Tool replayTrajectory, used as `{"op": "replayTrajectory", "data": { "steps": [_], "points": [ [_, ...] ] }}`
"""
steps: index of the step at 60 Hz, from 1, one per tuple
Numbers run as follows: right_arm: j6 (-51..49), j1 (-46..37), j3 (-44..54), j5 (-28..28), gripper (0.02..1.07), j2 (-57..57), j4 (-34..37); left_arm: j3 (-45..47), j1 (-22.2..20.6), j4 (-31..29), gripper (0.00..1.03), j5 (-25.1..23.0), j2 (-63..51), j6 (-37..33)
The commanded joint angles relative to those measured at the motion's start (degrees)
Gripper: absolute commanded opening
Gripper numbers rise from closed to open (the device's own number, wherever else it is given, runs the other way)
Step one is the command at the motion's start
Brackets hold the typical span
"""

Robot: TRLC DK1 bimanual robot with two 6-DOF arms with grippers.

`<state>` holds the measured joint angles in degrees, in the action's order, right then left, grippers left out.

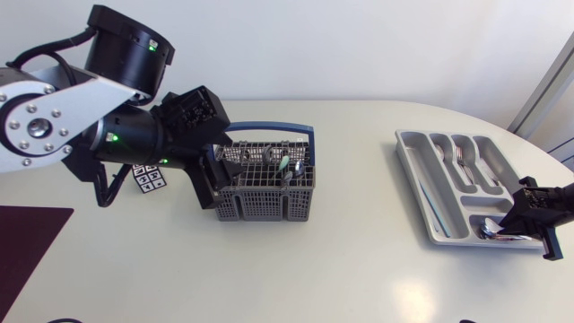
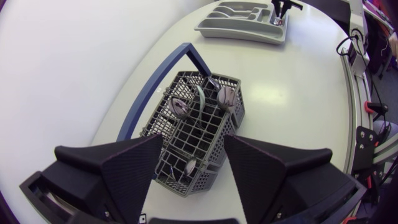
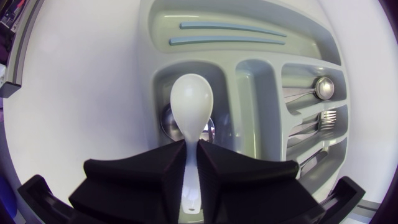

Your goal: Transfer all utensils from the basket to the drawer tray.

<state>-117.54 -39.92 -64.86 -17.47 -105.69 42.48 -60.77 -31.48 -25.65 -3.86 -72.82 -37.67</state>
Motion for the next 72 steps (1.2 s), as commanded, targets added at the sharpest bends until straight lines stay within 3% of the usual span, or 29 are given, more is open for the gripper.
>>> {"op": "replayTrajectory", "data": {
  "steps": [1, 6, 17, 27, 32, 49, 60, 72],
  "points": [
    [-2.6, -0.3, -1.0, 0.5, 0.40, -0.4, -0.4, 2.1, -0.9, -0.6, 0.69, 0.8, -0.7, -3.2],
    [-1.7, -0.3, -0.9, 0.2, 0.55, 0.9, -0.7, 2.9, -1.5, -0.6, 0.69, 1.8, -0.8, -5.1],
    [0.2, 0.0, 2.0, -2.9, 0.72, 7.9, -0.3, 3.8, -2.9, -0.6, 0.69, 3.9, -1.1, -9.0],
    [3.9, 2.6, 10.5, -7.3, 0.77, 20.3, -1.0, 2.6, -2.4, -0.4, 0.69, 6.7, -2.9, -11.5],
    [8.9, 5.1, 15.9, -10.1, 0.86, 27.6, -3.3, 0.7, -2.0, -1.3, 0.69, 7.8, -3.9, -11.7],
    [30.0, 20.1, 29.9, -11.4, 0.86, 42.7, -11.0, -10.2, -1.2, -12.1, 0.69, 8.6, -9.3, -7.7],
    [39.9, 27.9, 33.4, -11.5, 0.86, 45.5, -15.2, -11.6, -1.7, -13.7, 0.69, 9.1, -10.5, -7.7],
    [41.9, 30.6, 37.7, -12.0, 0.86, 45.3, -20.3, -7.5, -2.4, -12.4, 0.69, 10.3, -10.2, -8.9]
  ]
}}
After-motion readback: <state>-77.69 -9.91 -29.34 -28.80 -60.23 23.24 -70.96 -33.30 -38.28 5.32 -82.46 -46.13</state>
